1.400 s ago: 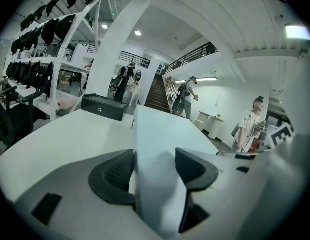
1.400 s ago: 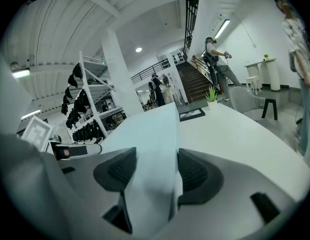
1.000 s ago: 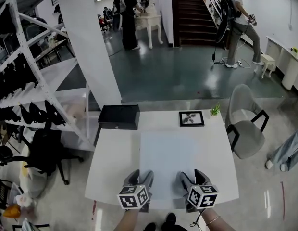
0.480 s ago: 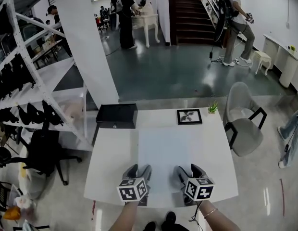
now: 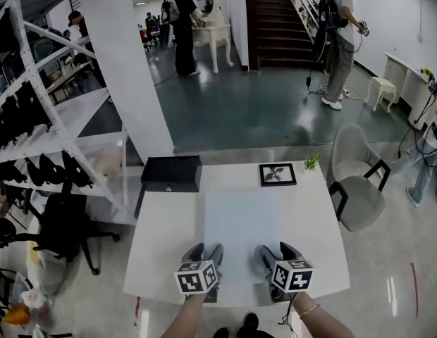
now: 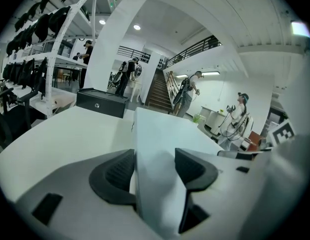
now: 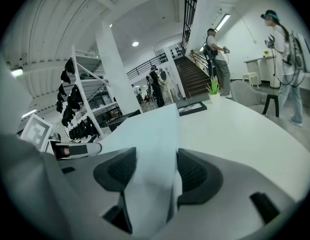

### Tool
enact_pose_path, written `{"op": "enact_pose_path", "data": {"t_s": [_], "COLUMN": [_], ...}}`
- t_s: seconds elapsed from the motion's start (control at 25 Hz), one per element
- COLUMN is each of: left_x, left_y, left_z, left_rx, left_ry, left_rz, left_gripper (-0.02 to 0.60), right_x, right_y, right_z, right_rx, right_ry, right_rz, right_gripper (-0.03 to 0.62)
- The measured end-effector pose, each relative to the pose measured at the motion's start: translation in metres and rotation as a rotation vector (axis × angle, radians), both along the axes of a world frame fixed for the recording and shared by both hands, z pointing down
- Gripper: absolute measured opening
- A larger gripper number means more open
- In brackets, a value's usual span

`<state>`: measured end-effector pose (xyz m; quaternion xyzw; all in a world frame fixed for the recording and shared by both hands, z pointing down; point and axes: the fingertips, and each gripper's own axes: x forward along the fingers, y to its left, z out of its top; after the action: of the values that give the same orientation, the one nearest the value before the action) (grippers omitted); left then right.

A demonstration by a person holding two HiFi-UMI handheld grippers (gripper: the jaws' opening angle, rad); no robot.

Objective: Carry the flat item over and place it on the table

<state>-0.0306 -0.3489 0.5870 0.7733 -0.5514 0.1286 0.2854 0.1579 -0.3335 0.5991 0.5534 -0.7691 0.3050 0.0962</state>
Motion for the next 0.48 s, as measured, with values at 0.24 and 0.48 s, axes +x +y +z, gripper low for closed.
{"op": "enact_pose_path", "data": {"t_s": [0.24,0.48], "left_x": [0.0009,0.0008], "left_y": [-0.002,-0.006], "left_z": [0.0041,0.0055], "left_rx": [-0.024,-0.036], "left_ry": [0.007,0.006], "left_rz": [0.005,0.01], "left_gripper": [0.252,0.252], "right_x": [0.0012,0.0011], "right_y": [-0.0005,-0.0026], "right_z": [0.0036,0.0049], "right_rx": [-0.026,-0.04], "right_ry": [-0.006,-0.012], "right_rz": [0.006,0.017], "right_gripper": [0.25,0.247]}}
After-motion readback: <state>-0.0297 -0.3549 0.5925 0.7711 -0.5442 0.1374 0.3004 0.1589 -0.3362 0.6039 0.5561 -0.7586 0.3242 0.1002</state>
